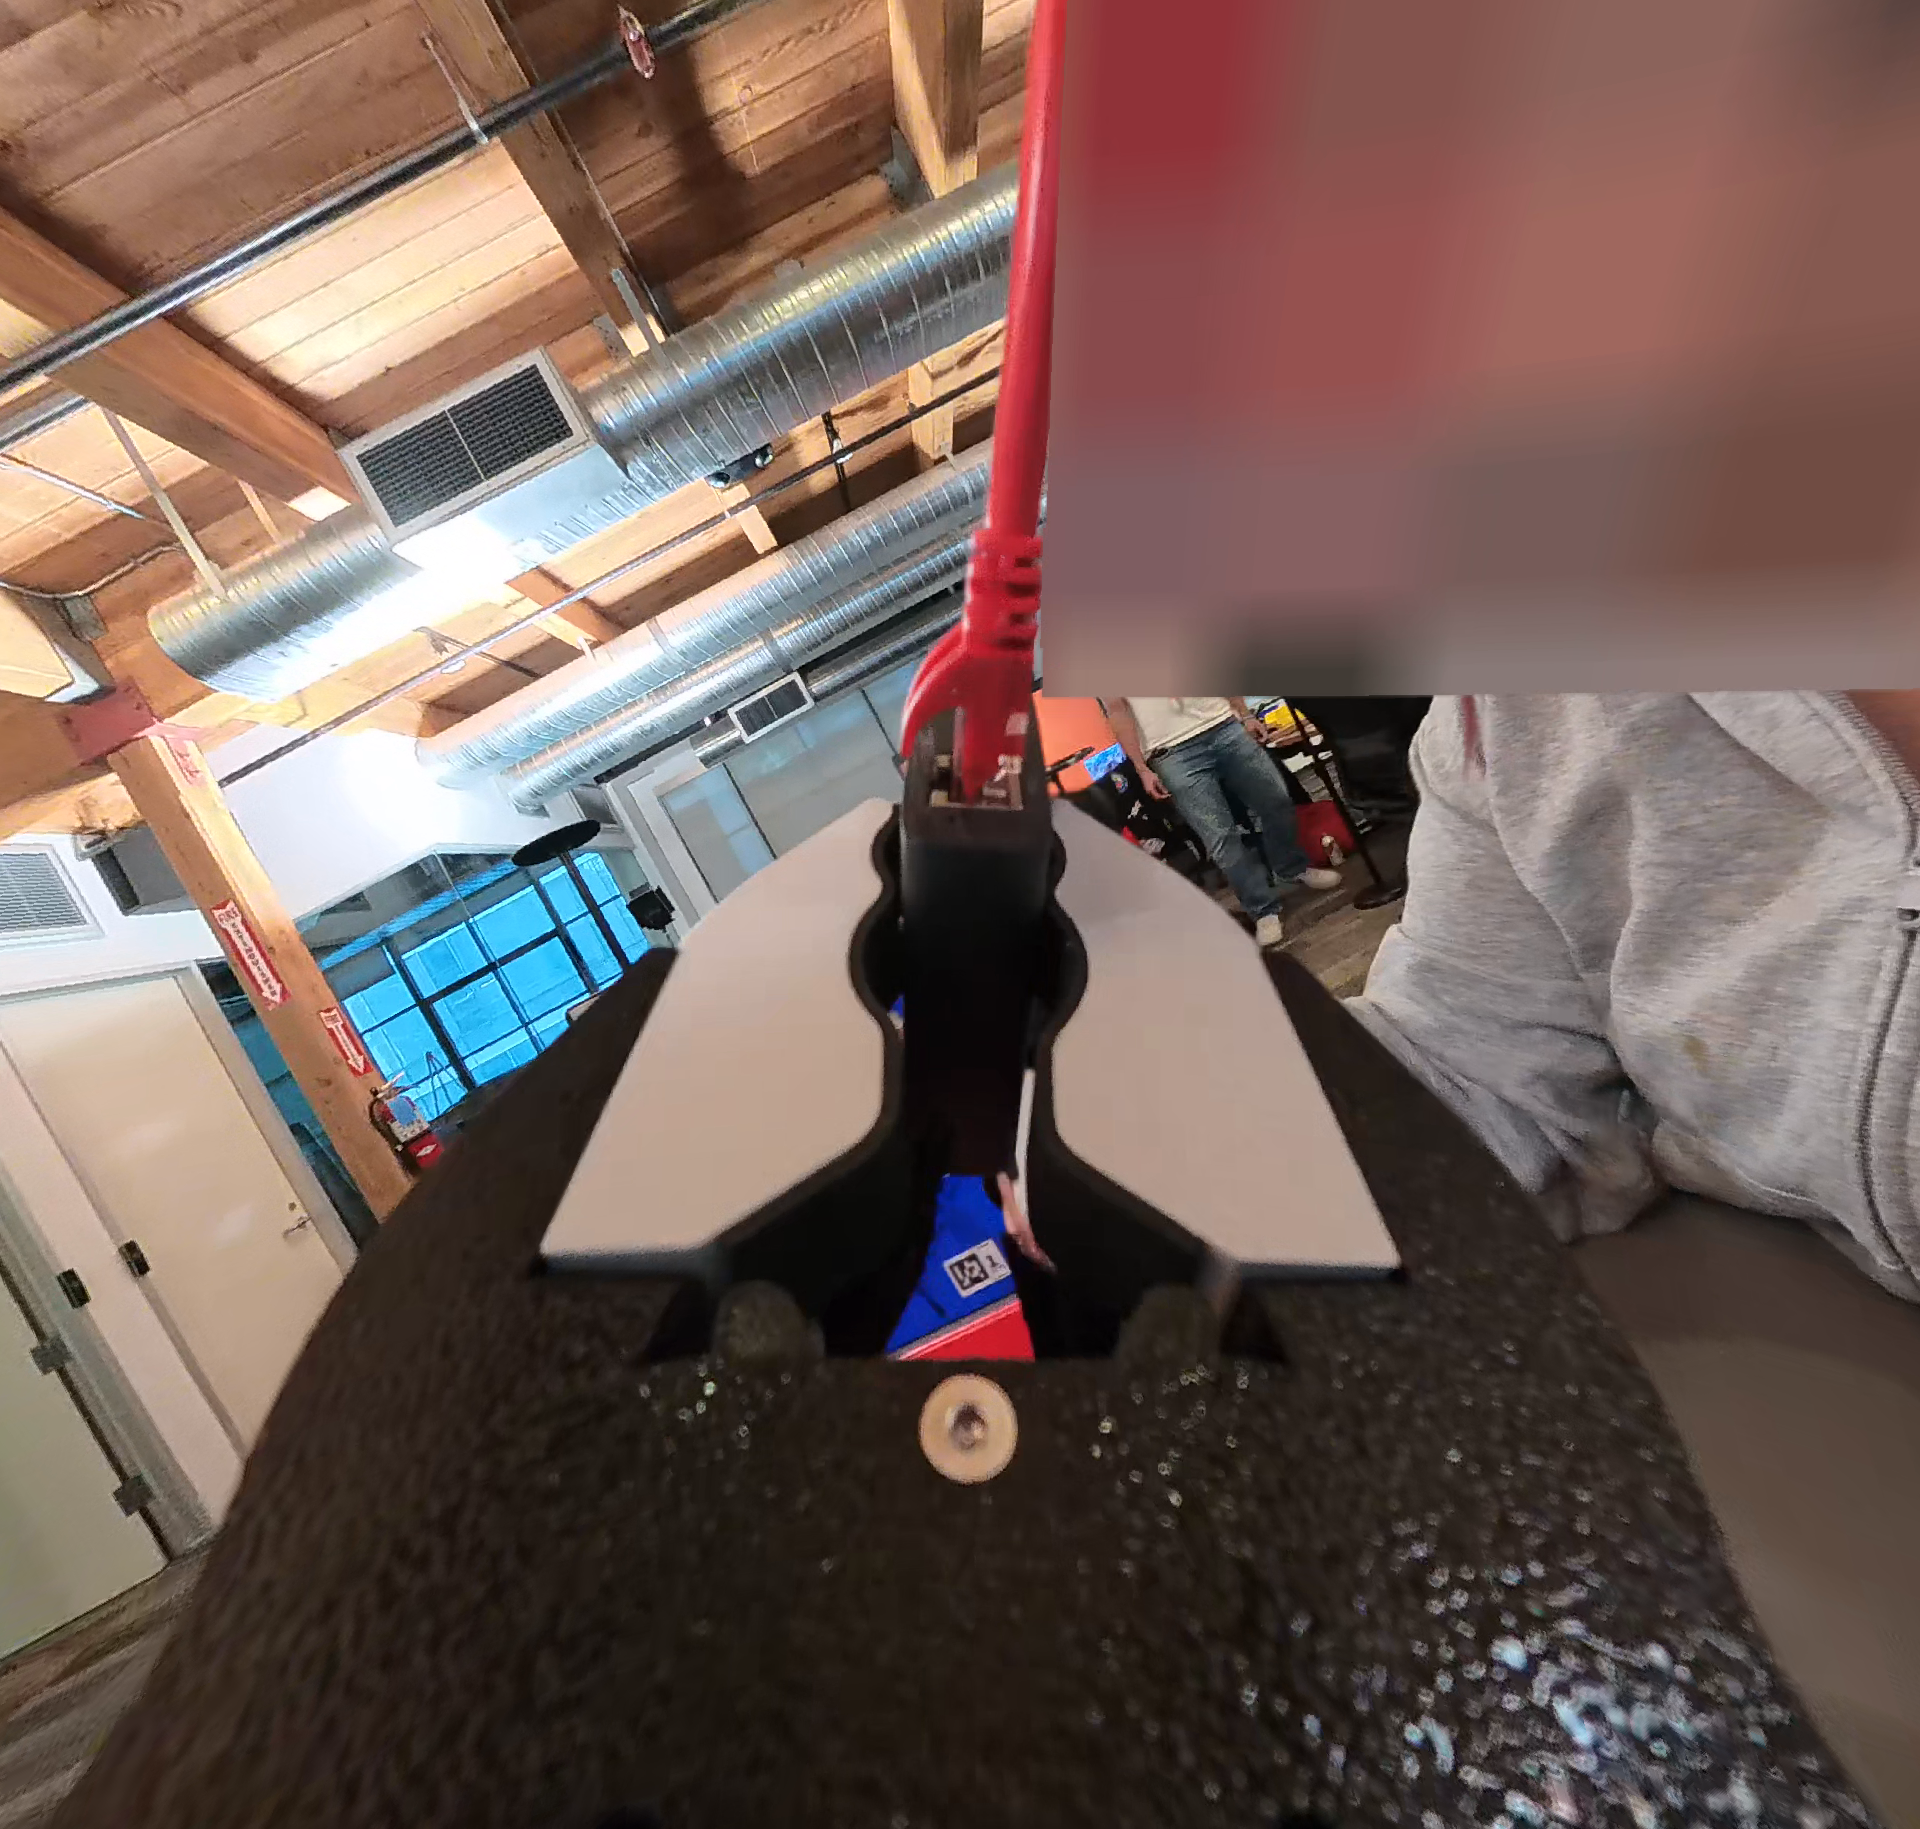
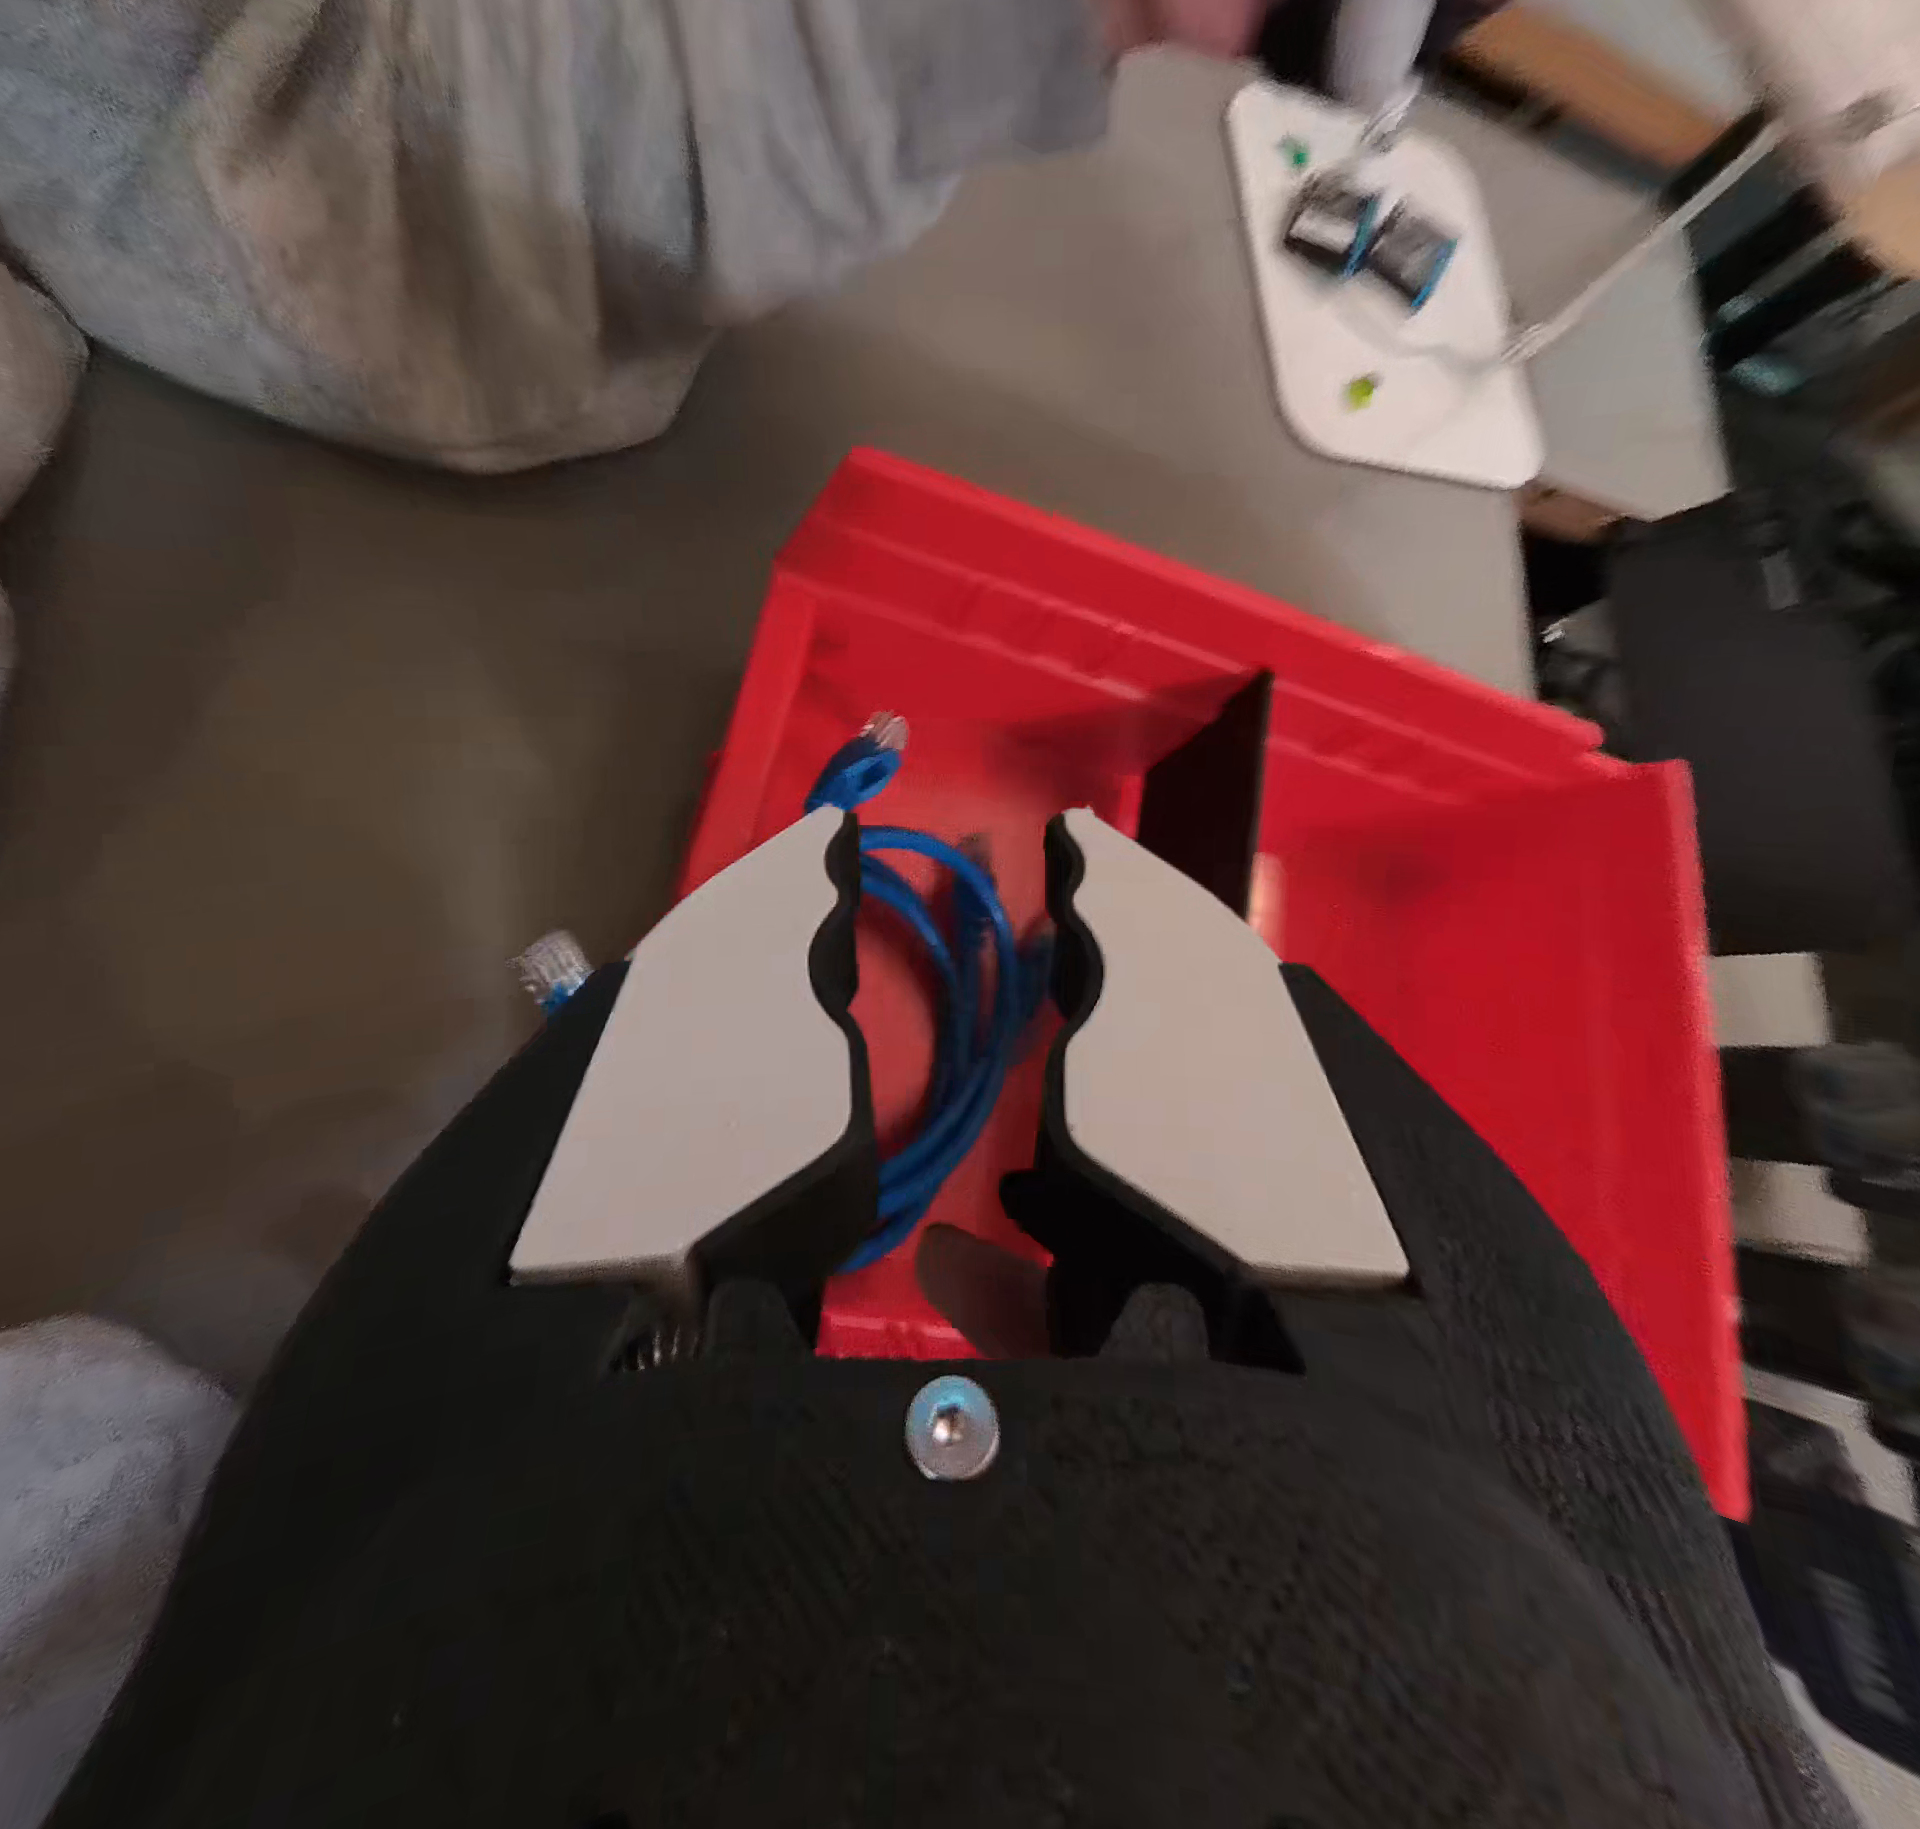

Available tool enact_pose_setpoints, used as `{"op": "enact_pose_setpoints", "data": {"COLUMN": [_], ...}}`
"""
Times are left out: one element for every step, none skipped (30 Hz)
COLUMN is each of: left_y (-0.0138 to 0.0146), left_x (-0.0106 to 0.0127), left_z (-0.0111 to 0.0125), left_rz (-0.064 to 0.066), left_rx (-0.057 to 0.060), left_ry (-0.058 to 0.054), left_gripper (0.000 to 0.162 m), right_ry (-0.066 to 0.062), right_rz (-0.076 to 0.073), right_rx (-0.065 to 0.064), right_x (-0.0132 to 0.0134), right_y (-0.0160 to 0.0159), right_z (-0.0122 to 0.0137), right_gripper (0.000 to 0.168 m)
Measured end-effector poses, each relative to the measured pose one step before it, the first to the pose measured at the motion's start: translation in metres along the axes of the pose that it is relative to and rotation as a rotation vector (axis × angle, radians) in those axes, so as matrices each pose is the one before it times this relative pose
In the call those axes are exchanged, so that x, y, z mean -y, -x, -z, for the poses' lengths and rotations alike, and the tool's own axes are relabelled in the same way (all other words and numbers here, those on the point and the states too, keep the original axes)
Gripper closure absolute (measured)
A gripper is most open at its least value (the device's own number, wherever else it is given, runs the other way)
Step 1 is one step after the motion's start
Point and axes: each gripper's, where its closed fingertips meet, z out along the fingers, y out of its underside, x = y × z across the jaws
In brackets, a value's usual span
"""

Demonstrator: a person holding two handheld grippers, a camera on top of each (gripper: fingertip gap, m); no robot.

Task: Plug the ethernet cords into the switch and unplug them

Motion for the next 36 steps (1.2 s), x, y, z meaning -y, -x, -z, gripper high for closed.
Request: {"op": "enact_pose_setpoints", "data": {"left_y": [0.00023, 0.00045, 0.00092, 0.00207, 0.00196, 0.0016, 0.00188, 0.00167, 0.00114, 0.00062, 0.00019, 0.00029, 0.00053, 0.00028, -0.00008, -0.00029, -0.00006, -0.00014, -0.00037, -0.00029, -0.00021, -0.00022, -0.00001, 0.00015, 0.00002, -0.00023, -0.00029, 0.0, -0.00008, -0.00021, -0.00005, -0.00006, -0.00007, -0.00014, -0.00006, -0.00022], "left_x": [0.00101, 0.00083, 0.00066, 0.00075, 0.00088, 0.00086, 0.00075, 0.00037, -0.00007, -0.00024, -0.00017, -0.00005, -0.00007, 0.00022, 0.00063, 0.00104, 0.00096, 0.00071, 0.00058, 0.00042, 0.00042, 0.00026, 0.00008, 0.0, 0.00011, 0.00023, 0.0004, 0.00017, 0.00003, -0.00002, -0.00045, -0.00077, -0.00126, -0.00178, -0.00209, -0.00231], "left_z": [0.00203, 0.002, 0.00178, 0.00173, 0.00165, 0.00151, 0.00137, 0.00129, 0.00109, 0.0009, 0.00067, 0.00048, 0.00065, 0.00064, 0.00045, 0.00052, 0.00027, 0.0, -0.00009, -0.00019, -0.00014, -0.00004, 0.0001, 0.00019, 0.00019, 0.00031, 0.0002, 0.00022, 0.00026, 0.00009, 0.00003, -0.00017, -0.0005, -0.00069, -0.00084, -0.00099], "left_rz": [0.0019, 0.0027, 0.0035, 0.0006, 0.0, 0.0024, 0.0019, 0.0002, 0.0004, 0.002, 0.0024, 0.0003, -0.0006, -0.0001, 0.0022, 0.0045, 0.004, 0.0035, 0.0044, 0.0048, 0.0028, 0.0004, -0.0002, -0.0006, -0.0014, -0.0015, -0.0008, 0.0, 0.0005, 0.0021, 0.0036, 0.0043, 0.0054, 0.0063, 0.0061, 0.0058], "left_rx": [-0.0025, -0.0015, 0.0021, 0.0106, 0.0106, 0.0072, 0.0091, 0.0088, 0.0058, 0.0023, -0.0003, 0.0005, 0.0019, 0.0013, -0.0023, -0.0033, -0.0015, -0.0022, -0.0038, -0.0037, -0.0027, -0.0016, -0.0004, 0.0009, 0.0012, 0.0, -0.0005, 0.0001, 0.0, -0.0017, -0.0017, -0.0021, -0.0031, -0.0035, -0.0036, -0.0038], "left_ry": [-0.008, -0.0075, -0.0067, -0.0075, -0.0085, -0.0081, -0.0063, -0.0034, -0.0005, 0.0011, 0.0008, 0.0006, 0.0014, 0.0002, -0.0037, -0.0074, -0.0086, -0.0082, -0.0072, -0.0055, -0.0047, -0.0024, 0.0007, 0.0023, 0.0017, 0.0003, -0.0004, 0.0001, -0.0005, -0.0016, -0.0018, -0.0013, -0.0005, 0.0014, 0.003, 0.0042], "left_gripper": [0.141, 0.141, 0.141, 0.141, 0.141, 0.141, 0.141, 0.141, 0.141, 0.141, 0.141, 0.141, 0.141, 0.141, 0.141, 0.141, 0.141, 0.141, 0.141, 0.141, 0.141, 0.141, 0.141, 0.141, 0.141, 0.141, 0.141, 0.141, 0.141, 0.141, 0.141, 0.141, 0.141, 0.141, 0.141, 0.141], "right_ry": [0.033, 0.0427, 0.046, 0.0344, 0.0105, -0.0063, -0.0069, -0.0007, 0.0063, 0.0142, 0.0157, 0.0126, 0.0028, -0.0103, -0.0186, -0.0165, -0.0099, -0.007, -0.0039, -0.0001, 0.0014, -0.0017, -0.0045, 0.0035, 0.0135, 0.0217, 0.0211, 0.0048, -0.0048, -0.003, 0.0021, 0.0133, 0.0209, 0.0211, 0.0165, 0.0131], "right_rz": [-0.0223, -0.0204, -0.0095, 0.0062, 0.0157, 0.0094, -0.002, -0.0042, -0.0032, -0.0045, -0.0052, -0.0018, 0.0029, 0.0013, -0.0012, -0.0028, 0.0008, 0.0058, 0.0122, 0.0206, 0.0289, 0.0269, 0.0181, 0.0152, 0.0188, 0.0258, 0.027, 0.0151, 0.0009, -0.0065, -0.0092, -0.0079, -0.0001, 0.0031, 0.0009, -0.0031], "right_rx": [0.0204, 0.0033, -0.0059, -0.0101, -0.0149, -0.002, 0.0138, 0.0108, 0.0002, -0.0092, -0.0201, -0.0222, -0.0122, -0.0042, -0.003, -0.0059, -0.0107, -0.0218, -0.0305, -0.0318, -0.0356, -0.0365, -0.0279, -0.023, -0.0421, -0.0542, -0.0385, -0.0382, -0.0336, -0.0118, -0.0041, -0.013, -0.0126, -0.0059, -0.0036, -0.0102], "right_x": [-0.00521, -0.00659, -0.0069, -0.00481, -0.00069, 0.00205, 0.00255, 0.00133, -0.00048, -0.00246, -0.00355, -0.00401, -0.00323, -0.00195, -0.00127, -0.00184, -0.0027, -0.00285, -0.00261, -0.00227, -0.00158, -0.00019, 0.00053, -0.00063, -0.0024, -0.00378, -0.00397, -0.00136, 0.00011, 0.00001, -0.00063, -0.0019, -0.003, -0.00352, -0.00313, -0.00266], "right_y": [0.00238, 0.00032, -0.00055, -0.00056, -0.00044, 0.00209, 0.00464, 0.00441, 0.00311, 0.00211, 0.00105, 0.00159, 0.0039, 0.00571, 0.00645, 0.00659, 0.00674, 0.00569, 0.00507, 0.00526, 0.00514, 0.00444, 0.00461, 0.00433, 0.00039, -0.00242, -0.0009, -0.00194, -0.00235, -0.00038, 0.00012, -0.0016, -0.00184, -0.00083, -0.0003, -0.0012], "right_z": [-0.00616, -0.00541, -0.00453, -0.00413, -0.00341, -0.00274, -0.00214, -0.00157, -0.00076, 0.00033, 0.00202, 0.00389, 0.00552, 0.00668, 0.00696, 0.00678, 0.00602, 0.00444, 0.00263, 0.00053, -0.00083, -0.00186, -0.00272, -0.00356, -0.00404, -0.0041, -0.0036, -0.00265, -0.00192, -0.00141, -0.00107, -0.00089, -0.00063, -0.00044, -0.00048, -0.00011], "right_gripper": [0.136, 0.139, 0.141, 0.141, 0.142, 0.145, 0.145, 0.145, 0.144, 0.143, 0.141, 0.141, 0.141, 0.141, 0.141, 0.141, 0.139, 0.136, 0.135, 0.133, 0.132, 0.133, 0.133, 0.133, 0.133, 0.133, 0.134, 0.137, 0.14, 0.141, 0.143, 0.144, 0.144, 0.144, 0.145, 0.152]}}
